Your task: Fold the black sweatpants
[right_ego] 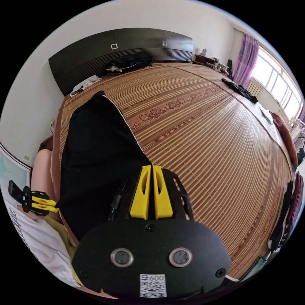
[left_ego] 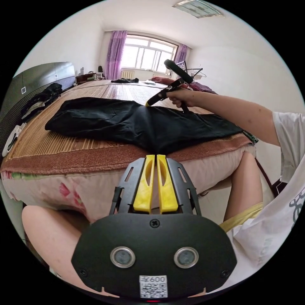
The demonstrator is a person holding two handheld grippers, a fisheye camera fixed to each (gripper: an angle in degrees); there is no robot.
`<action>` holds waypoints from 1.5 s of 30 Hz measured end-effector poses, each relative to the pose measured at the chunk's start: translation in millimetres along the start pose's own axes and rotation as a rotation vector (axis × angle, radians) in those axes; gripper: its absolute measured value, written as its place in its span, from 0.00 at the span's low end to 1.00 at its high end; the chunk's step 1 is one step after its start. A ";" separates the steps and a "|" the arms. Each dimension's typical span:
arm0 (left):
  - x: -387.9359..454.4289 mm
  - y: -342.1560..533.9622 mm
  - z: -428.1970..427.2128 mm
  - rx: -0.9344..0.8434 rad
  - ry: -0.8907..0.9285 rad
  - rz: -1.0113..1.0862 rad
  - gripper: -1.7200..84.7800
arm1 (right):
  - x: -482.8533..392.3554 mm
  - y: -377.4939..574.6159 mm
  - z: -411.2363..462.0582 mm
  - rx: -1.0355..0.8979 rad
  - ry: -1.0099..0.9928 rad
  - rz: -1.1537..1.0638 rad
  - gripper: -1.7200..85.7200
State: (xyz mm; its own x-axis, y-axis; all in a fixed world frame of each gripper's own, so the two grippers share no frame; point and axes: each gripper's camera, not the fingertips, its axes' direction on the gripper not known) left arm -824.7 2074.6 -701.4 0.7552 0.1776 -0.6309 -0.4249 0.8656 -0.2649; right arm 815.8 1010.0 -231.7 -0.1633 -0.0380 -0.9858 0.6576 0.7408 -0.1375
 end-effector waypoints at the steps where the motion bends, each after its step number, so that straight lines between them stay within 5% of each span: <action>1: 0.6 1.5 -0.3 0.002 -0.005 0.005 0.04 | -3.0 2.9 -6.8 0.005 0.001 0.012 0.01; 7: -15.9 23.6 -2.8 0.091 0.051 -0.033 0.04 | -44.0 48.8 -72.5 0.192 -0.089 0.046 0.01; 18: -40.0 36.9 -36.0 0.050 0.007 -0.109 0.02 | -259.5 176.7 -132.0 0.164 -0.164 -0.164 0.01; 21: -43.9 11.4 -58.2 0.163 -0.014 -0.031 0.02 | -301.1 191.5 -123.3 0.111 -0.151 -0.168 0.01; 26: -35.7 -35.7 -35.5 0.107 0.113 0.179 0.02 | -357.9 200.7 -144.0 0.138 0.021 -0.236 0.01; 28: -25.6 -34.9 -6.4 -0.086 0.118 0.268 0.02 | -366.5 200.7 -146.4 0.109 0.012 -0.247 0.01; 38: 2.3 4.9 -49.7 0.066 0.034 0.292 0.02 | -354.9 203.1 -219.2 0.351 0.022 -0.030 0.01; 45: 2.7 -39.1 -83.6 0.121 -0.220 0.326 0.03 | -342.2 203.1 -213.7 0.332 0.010 0.084 0.01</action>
State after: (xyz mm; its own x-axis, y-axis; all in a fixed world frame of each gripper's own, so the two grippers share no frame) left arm -847.7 2002.1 -753.8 0.6849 0.5363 -0.4933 -0.6078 0.7938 0.0191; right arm 848.1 1316.8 98.3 -0.1041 0.0215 -0.9943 0.8726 0.4818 -0.0809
